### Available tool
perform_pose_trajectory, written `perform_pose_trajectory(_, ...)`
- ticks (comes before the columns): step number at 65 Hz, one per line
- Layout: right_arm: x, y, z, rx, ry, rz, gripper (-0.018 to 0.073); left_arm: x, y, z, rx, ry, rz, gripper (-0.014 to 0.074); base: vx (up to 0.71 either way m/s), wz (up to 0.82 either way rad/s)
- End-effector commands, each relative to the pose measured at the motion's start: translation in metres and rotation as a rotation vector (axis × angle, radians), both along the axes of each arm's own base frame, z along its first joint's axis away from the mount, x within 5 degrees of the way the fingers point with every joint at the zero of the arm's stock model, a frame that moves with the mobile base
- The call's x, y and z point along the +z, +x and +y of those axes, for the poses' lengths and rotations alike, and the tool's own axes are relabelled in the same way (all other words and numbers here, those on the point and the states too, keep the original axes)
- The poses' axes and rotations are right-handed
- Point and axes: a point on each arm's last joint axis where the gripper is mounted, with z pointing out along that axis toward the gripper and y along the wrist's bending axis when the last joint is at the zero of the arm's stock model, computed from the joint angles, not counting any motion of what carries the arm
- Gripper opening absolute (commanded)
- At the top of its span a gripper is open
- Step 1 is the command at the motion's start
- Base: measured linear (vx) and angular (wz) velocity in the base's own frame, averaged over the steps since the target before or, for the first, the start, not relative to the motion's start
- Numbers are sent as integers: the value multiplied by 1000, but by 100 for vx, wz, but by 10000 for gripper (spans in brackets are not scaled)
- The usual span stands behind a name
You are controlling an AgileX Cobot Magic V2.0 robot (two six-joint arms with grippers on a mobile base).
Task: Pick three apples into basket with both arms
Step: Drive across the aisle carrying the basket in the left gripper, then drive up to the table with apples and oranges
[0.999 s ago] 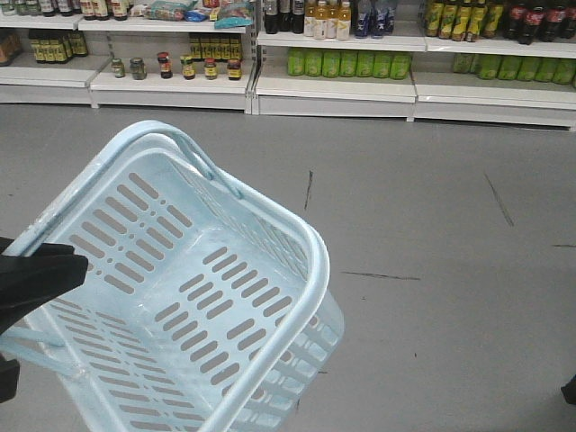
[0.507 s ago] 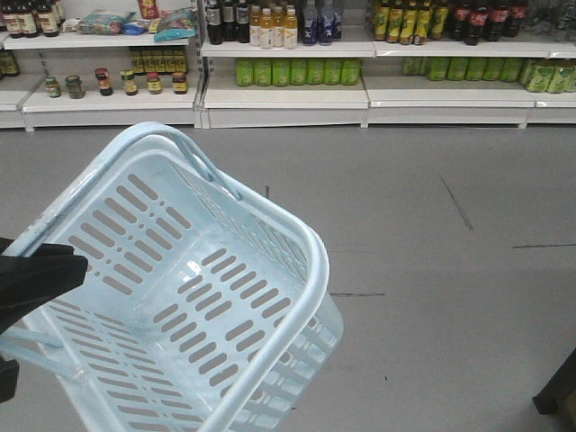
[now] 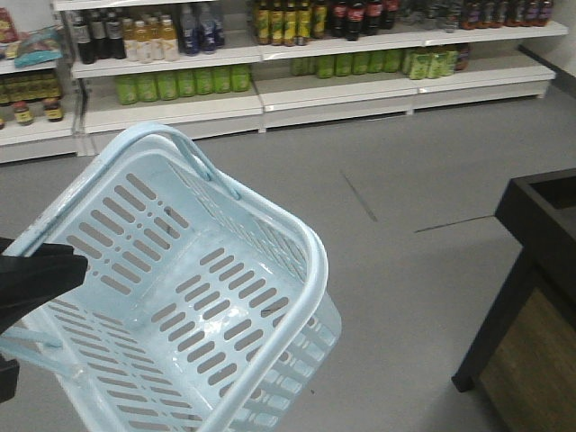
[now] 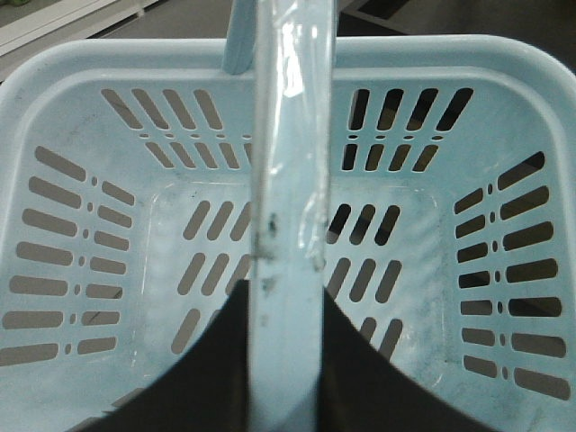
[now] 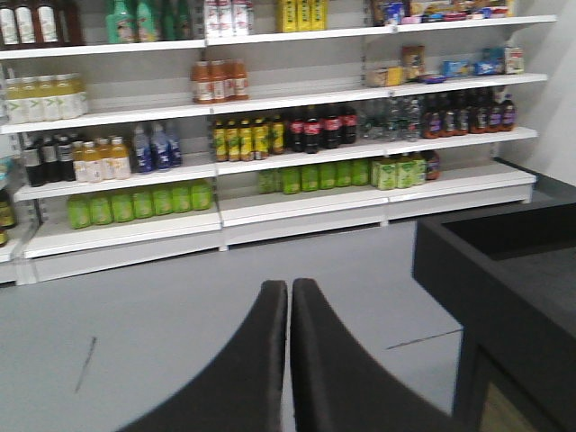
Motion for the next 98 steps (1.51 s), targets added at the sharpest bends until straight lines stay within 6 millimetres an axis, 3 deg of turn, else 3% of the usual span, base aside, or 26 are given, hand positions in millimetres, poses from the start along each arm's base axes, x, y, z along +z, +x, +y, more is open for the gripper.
perform_pose_trajectory(1,3,0,1,5,-19,-64,-3,16,1,-1,28,-88,-74,-7,16,-62)
perform_pose_trajectory(98,3,0,1,5,-19,-64,-3,16,1,-1,28,-88,-74,-7,13,-59)
